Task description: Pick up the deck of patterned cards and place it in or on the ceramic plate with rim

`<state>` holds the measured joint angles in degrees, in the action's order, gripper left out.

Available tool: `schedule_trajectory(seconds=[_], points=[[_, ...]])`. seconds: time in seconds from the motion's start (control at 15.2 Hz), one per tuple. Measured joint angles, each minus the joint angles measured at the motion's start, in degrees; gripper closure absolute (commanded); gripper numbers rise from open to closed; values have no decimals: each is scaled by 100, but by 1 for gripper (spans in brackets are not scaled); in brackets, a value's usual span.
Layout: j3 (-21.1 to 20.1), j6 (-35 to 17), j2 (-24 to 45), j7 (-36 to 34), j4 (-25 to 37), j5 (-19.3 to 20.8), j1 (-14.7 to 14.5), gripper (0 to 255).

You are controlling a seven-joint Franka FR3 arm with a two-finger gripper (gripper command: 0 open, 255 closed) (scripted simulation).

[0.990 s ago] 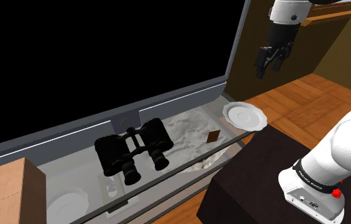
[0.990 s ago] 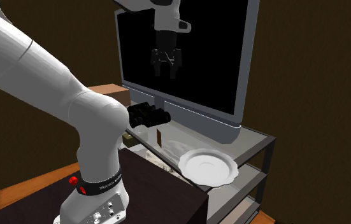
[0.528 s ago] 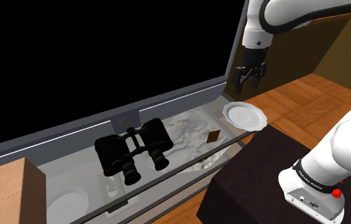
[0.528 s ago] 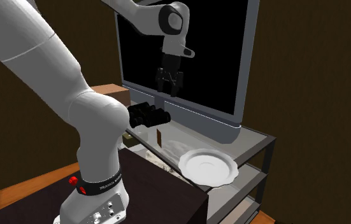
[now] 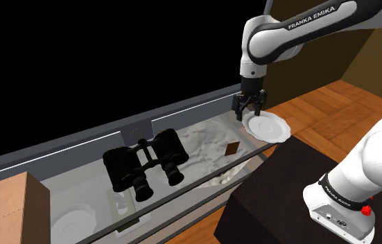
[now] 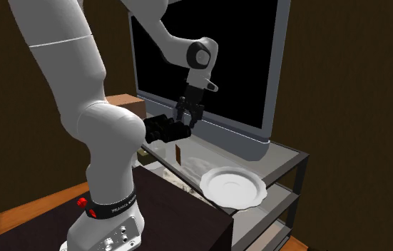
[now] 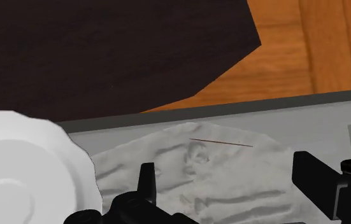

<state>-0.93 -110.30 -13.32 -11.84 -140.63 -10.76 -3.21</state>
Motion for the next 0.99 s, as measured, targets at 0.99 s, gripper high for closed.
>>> schedule_trajectory(seconds=[0.99], points=[[-183, -1288, 1812, 178, 13, -829, -234, 0]])
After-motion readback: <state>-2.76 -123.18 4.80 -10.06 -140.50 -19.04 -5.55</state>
